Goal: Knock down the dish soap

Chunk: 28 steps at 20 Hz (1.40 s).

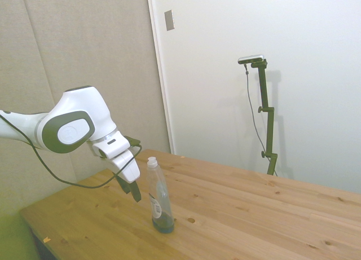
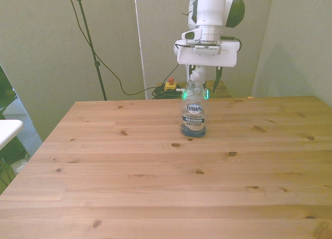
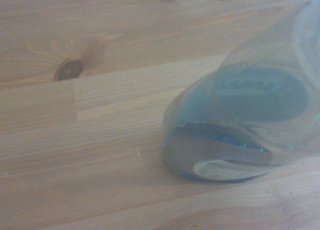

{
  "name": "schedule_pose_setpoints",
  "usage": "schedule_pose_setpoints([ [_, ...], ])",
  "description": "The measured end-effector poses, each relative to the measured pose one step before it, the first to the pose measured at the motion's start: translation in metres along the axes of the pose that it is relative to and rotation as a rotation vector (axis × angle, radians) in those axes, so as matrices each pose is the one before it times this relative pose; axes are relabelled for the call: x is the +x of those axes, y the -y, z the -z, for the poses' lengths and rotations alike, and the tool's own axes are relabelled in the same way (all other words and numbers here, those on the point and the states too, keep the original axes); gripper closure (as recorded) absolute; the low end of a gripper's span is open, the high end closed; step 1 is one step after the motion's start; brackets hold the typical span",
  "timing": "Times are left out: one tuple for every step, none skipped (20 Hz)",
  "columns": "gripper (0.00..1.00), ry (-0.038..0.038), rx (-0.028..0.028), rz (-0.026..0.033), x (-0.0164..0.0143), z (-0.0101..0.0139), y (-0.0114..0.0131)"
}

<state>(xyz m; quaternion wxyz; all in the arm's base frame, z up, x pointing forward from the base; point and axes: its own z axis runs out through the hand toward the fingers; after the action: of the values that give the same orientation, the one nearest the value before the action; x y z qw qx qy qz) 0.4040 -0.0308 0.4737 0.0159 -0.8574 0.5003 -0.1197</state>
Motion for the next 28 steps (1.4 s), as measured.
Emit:
schedule_pose_setpoints([
  [1.0,-0.00065,-0.00604,-0.00557,0.00048,-0.00062,-0.00084],
  [1.0,-0.00198,-0.00686,-0.00792,0.00115,-0.00102,-0.00104],
  [1.0,-0.00098,-0.00474,-0.00589,0.00122,-0.00135,-0.00065],
  [1.0,0.00016,-0.00475,-0.00578,0.00172,-0.00175,-0.00049],
  [1.0,-0.00099,-0.00488,-0.00413,0.00208,-0.00178,-0.00037],
  [1.0,-0.00106,-0.00426,-0.00288,0.00225,-0.00167,0.00015],
  [1.0,-0.00043,-0.00183,-0.00309,0.00228,-0.00081,0.00036],
  [1.0,-0.00134,0.00022,-0.00238,0.00267,-0.00066,0.00114],
  [1.0,-0.00256,0.00159,-0.0016,0.00252,0.0001,0.00199],
  [1.0,-0.00265,0.00109,-0.00034,0.00251,0.00023,0.00287],
  [1.0,-0.00764,0.00078,0.0012,0.00291,0.00085,0.00381],
  [1.0,-0.00745,-0.0002,0.00013,0.00315,0.00089,0.00423],
  [1.0,-0.00969,0.00216,-0.00104,0.00375,0.00095,0.00496],
  [1.0,-0.00734,0.00424,-0.00334,0.00386,-0.00012,0.00511],
  [1.0,-0.00449,-0.00014,0.00035,0.00423,-0.00123,0.00496],
  [1.0,-0.00968,-0.0013,-0.00154,0.00504,-0.00173,0.00465],
  [1.0,-0.00975,0.00137,-0.0038,0.00655,-0.00189,0.00455],
  [1.0,-0.01232,0.00275,-0.00583,0.0085,-0.00171,0.0045],
  [1.0,-0.01369,0.00504,-0.00814,0.00949,-0.0018,0.00463],
  [1.0,-0.0116,0.00837,-0.00764,0.01051,-0.00206,0.00536],
  [1.0,-0.00714,0.00813,-0.00691,0.0095,-0.00301,0.00554],
  [1.0,-0.00626,0.00809,-0.00611,0.00915,-0.00436,0.00591],
  [1.0,-0.00822,0.00946,-0.00509,0.00885,-0.005,0.00611],
  [1.0,-0.01072,0.01075,-0.00451,0.00883,-0.00556,0.00658],
  [1.0,-0.0082,0.01141,-0.00596,0.00798,-0.00559,0.00592],
  [1.0,-0.00943,0.01302,-0.0064,0.00816,-0.00541,0.00573],
  [1.0,-0.00984,0.01217,-0.00637,0.00817,-0.00513,0.00538],
  [1.0,-0.00892,0.0103,-0.00586,0.0072,-0.00413,0.00444],
])
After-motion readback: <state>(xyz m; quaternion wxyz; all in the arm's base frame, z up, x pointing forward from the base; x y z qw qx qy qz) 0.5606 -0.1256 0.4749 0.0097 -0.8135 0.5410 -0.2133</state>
